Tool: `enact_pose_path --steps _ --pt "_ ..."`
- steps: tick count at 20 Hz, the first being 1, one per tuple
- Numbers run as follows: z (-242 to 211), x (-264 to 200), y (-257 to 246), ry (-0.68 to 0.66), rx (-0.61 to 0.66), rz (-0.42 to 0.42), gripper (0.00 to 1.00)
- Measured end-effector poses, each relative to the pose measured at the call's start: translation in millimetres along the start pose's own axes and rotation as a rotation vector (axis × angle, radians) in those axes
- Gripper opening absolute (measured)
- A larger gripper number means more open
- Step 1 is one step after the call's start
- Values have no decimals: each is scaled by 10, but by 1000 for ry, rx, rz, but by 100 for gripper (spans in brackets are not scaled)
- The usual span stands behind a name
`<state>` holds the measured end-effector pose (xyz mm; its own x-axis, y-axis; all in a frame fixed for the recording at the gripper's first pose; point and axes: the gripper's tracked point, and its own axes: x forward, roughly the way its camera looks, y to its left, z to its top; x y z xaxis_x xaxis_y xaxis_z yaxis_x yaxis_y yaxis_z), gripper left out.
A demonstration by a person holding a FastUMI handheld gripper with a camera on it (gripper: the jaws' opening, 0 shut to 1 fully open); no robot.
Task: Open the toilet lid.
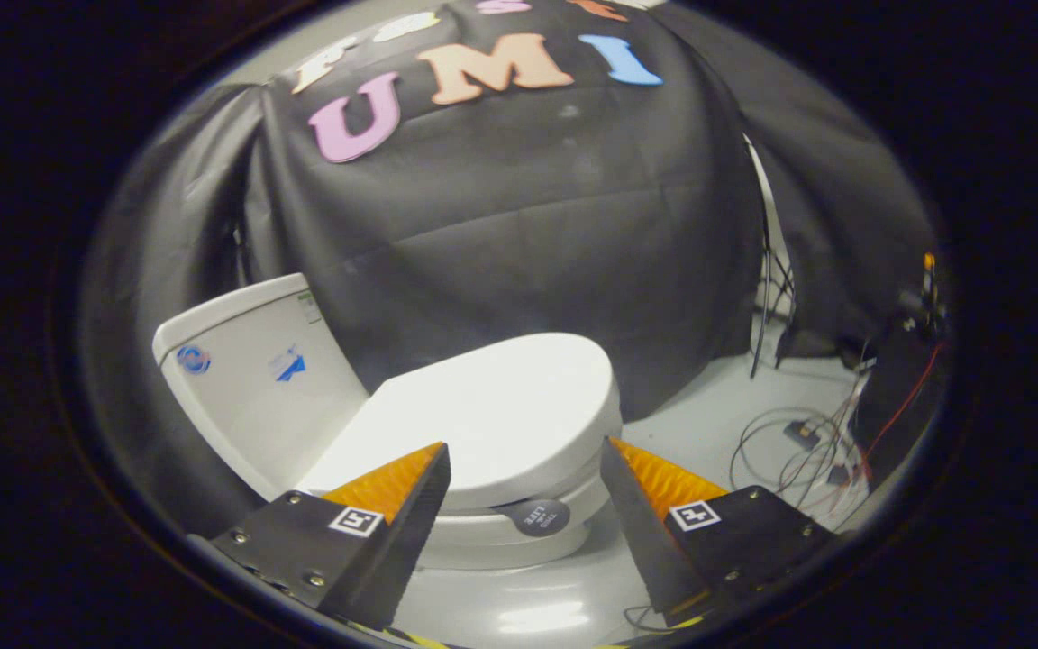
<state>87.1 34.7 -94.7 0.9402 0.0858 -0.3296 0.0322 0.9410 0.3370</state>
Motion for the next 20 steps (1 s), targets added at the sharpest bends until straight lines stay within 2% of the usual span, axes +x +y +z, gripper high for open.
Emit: enact_pose_path --steps 8,13,17,20 --pt "-508 234 -488 143 378 -111 99" --pt "-939 245 -538 256 616 -115 99" --pt "-1085 322 -429 311 738 -69 97" --pt "-1030 358 -363 305 788 -30 53"
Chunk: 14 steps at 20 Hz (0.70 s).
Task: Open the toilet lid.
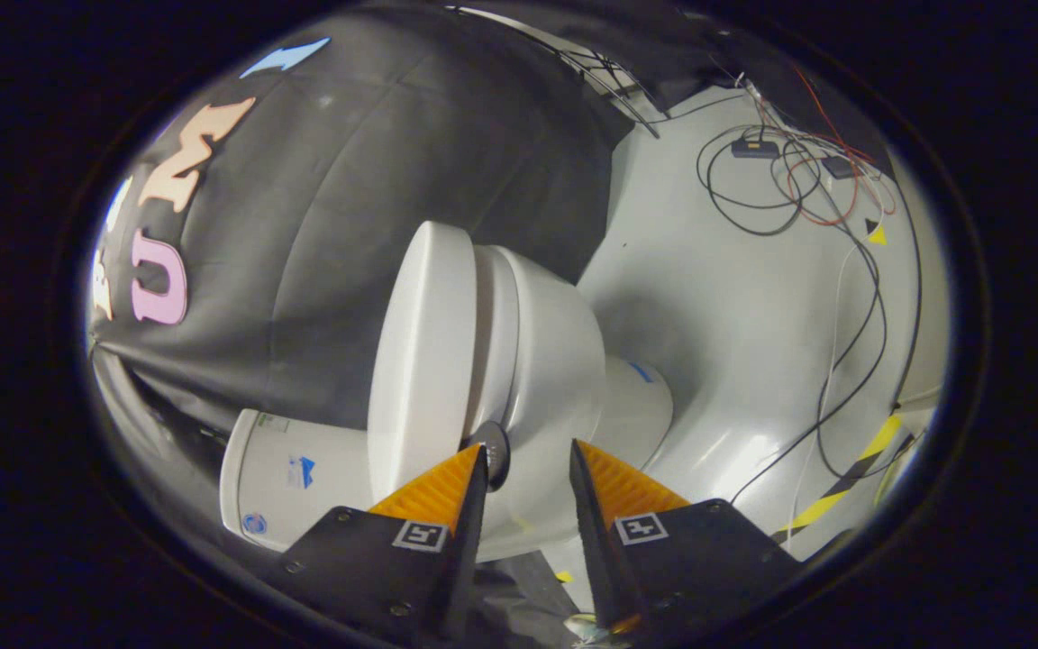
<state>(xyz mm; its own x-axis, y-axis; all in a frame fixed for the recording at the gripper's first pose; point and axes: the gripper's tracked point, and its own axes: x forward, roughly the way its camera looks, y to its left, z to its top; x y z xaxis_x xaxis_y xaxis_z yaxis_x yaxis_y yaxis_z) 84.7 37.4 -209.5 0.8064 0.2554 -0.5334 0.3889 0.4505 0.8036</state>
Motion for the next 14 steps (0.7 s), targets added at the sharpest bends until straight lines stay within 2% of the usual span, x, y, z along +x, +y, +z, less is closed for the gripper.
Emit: enact_pose_path --steps 4,7,8,9,10,11,13,14 --pt "-28 47 272 34 3 108 53" --pt "-24 80 308 39 -48 110 53" --pt "-22 53 225 39 -54 66 53" --pt "11 -113 139 31 -13 36 38" --pt "-21 73 154 30 36 35 23" --pt "4 70 219 19 72 76 9" --pt "-25 93 228 31 80 95 2" --pt "-6 84 240 21 73 101 3"
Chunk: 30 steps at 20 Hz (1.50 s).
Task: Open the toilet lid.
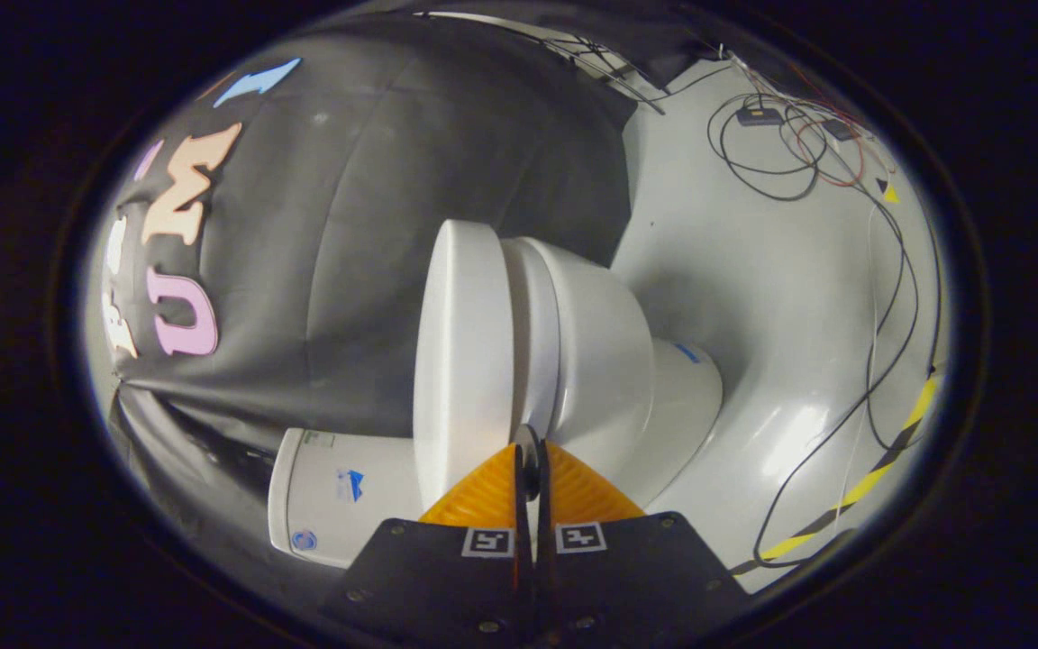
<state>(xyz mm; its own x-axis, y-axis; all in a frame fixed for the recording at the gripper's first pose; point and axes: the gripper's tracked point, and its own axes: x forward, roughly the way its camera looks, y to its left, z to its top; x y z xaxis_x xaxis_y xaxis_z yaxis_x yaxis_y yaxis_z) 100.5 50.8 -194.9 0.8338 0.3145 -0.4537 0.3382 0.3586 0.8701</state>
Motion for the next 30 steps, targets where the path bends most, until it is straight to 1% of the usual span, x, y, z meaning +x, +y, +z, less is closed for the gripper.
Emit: enact_pose_path --steps 5,9,13,15,16,17,18,20,24,27,30 --pt "18 -15 11 -8 -78 -7 3" --pt "32 -55 88 -26 -60 17 3" --pt "83 -126 201 -34 -54 66 3" --pt "88 -120 240 -42 -70 80 3" --pt "130 84 238 -54 -90 64 3" --pt "67 214 269 -69 -115 59 2" --pt "129 -86 283 -75 -139 65 1" --pt "143 -181 363 -85 -148 70 1" --pt "151 -231 490 -106 -154 90 1" --pt "131 -288 678 -112 -129 102 1" --pt "93 -368 907 -116 -196 151 1"
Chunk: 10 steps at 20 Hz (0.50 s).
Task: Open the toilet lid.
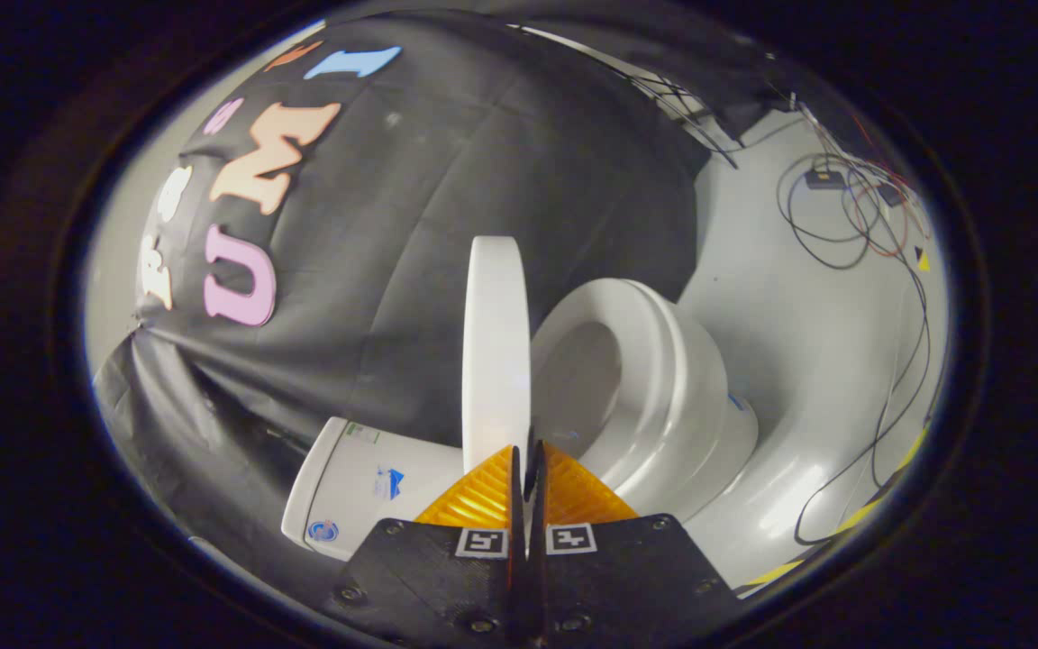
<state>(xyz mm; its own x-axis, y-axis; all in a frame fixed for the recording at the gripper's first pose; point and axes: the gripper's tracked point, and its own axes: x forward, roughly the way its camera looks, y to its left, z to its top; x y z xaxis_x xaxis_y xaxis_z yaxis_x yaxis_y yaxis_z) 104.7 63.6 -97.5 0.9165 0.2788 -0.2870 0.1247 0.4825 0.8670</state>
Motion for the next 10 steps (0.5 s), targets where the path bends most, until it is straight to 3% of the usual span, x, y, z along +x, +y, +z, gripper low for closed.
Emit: enact_pose_path --steps 3,10 --pt "-1 -36 267 3 -48 79 1" --pt "-10 -89 506 0 -179 111 1"
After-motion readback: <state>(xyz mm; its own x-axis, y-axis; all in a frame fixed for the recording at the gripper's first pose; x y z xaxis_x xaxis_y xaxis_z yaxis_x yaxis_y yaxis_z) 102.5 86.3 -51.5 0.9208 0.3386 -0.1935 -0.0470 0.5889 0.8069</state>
